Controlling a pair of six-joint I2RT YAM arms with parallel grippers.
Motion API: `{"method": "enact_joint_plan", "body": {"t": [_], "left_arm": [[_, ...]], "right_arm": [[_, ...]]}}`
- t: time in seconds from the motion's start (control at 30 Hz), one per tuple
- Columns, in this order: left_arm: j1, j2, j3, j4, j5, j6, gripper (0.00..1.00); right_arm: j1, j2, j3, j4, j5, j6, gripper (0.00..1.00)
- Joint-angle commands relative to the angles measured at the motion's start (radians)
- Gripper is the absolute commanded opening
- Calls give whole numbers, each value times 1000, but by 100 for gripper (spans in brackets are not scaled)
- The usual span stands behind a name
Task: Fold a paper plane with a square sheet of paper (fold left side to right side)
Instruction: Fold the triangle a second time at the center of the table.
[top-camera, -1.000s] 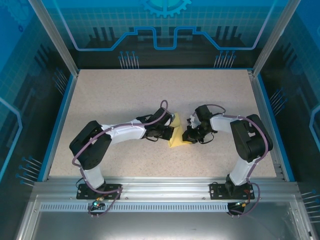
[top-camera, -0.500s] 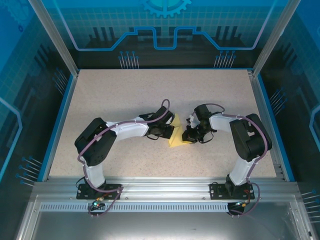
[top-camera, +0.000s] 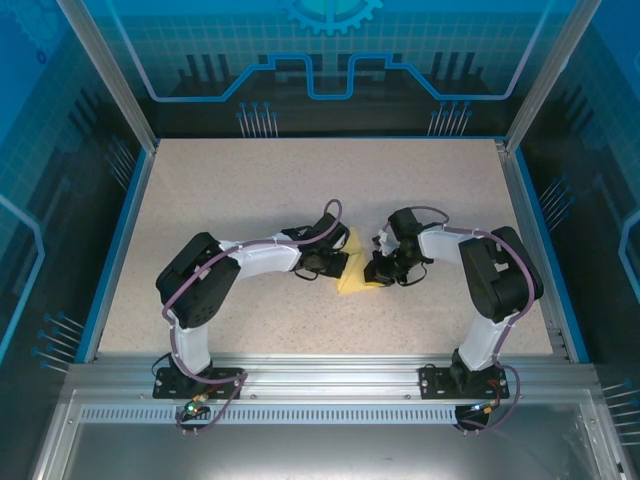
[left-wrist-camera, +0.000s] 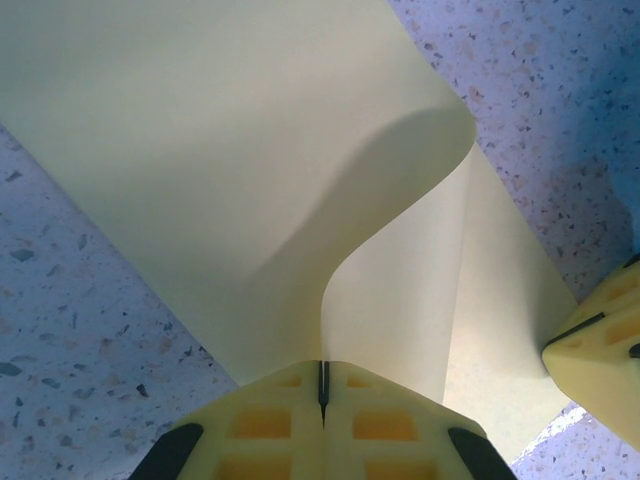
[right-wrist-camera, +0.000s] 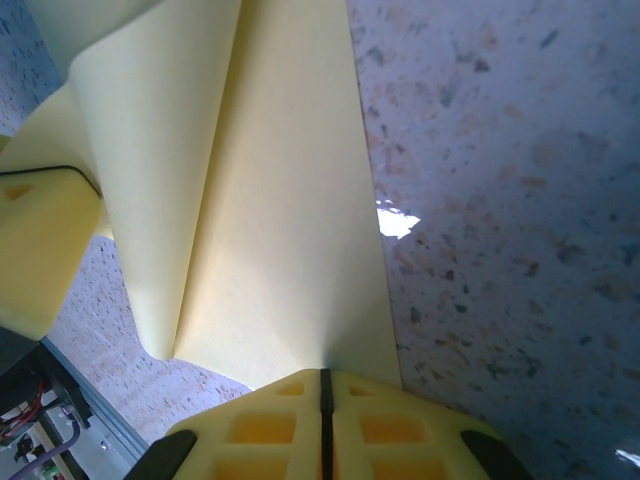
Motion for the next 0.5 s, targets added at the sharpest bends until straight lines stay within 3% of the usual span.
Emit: {"method": "enact_joint_plan", "body": {"t": [0.0, 0.47], "left_arm": [[11, 16, 27, -27, -18, 16, 2], [10, 23, 14, -28, -36, 10, 1]], "right_arm": [[18, 31, 8, -44, 31, -13, 9], [18, 42, 11, -47, 32, -14, 9]]}}
